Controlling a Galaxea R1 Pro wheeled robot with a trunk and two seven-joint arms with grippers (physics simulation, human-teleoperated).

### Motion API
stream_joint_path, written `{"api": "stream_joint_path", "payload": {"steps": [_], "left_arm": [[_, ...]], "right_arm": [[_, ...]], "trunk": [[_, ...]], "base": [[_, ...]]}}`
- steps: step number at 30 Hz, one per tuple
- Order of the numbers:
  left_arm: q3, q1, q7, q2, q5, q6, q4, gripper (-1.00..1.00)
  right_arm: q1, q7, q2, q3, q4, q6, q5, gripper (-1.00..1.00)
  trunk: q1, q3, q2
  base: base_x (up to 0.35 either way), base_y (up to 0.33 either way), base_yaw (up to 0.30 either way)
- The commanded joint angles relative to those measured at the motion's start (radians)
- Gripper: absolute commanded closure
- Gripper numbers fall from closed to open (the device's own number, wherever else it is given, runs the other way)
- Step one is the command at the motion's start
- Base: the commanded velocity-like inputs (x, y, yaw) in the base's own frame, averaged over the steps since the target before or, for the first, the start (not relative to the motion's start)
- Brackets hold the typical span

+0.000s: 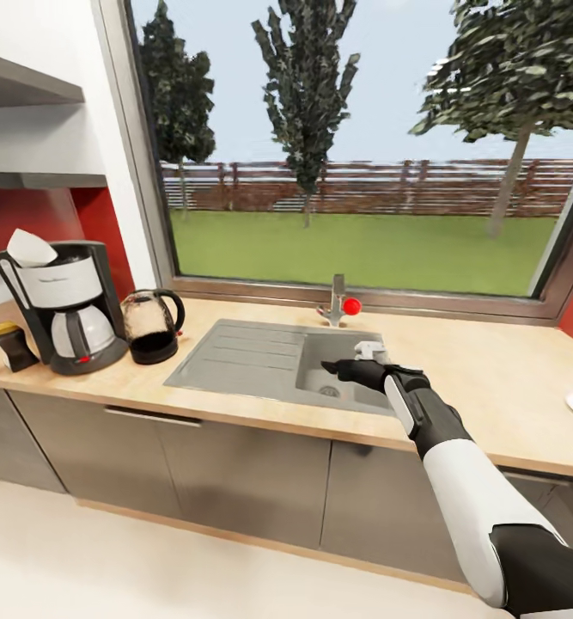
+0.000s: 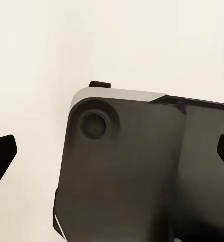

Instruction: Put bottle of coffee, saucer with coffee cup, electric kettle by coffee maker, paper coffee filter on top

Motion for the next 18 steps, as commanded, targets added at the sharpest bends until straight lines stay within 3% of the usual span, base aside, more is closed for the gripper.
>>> {"api": "stream_joint_path", "payload": {"steps": [1, 5, 11, 18], "left_arm": [[0.007, 0.000, -0.002, -0.001, 0.004, -0.003, 0.000, -1.00], [0.007, 0.000, -0.001, -0.001, 0.004, -0.003, 0.000, -1.00], [0.008, 0.000, -0.001, 0.000, 0.004, -0.003, -0.001, -1.00], [0.008, 0.000, -0.001, 0.002, 0.004, -0.003, -0.002, -1.00]], "right_arm": [[-0.001, -0.001, 0.000, 0.000, -0.001, 0.007, -0.009, -1.00], [-0.001, -0.001, 0.000, 0.000, -0.002, 0.007, -0.010, -1.00], [-0.001, -0.001, 0.000, 0.000, -0.002, 0.007, -0.009, -1.00], [-0.001, -0.001, 0.000, 0.000, -0.001, 0.007, -0.009, -1.00]], "trunk": [[0.000, -0.001, -0.001], [0.000, -0.001, -0.001], [0.000, -0.001, -0.001], [0.000, -0.001, -0.001]], "base": [[0.000, 0.000, -0.270], [-0.051, -0.082, -0.270], [-0.139, -0.230, -0.270], [-0.016, -0.242, -0.270]]}}
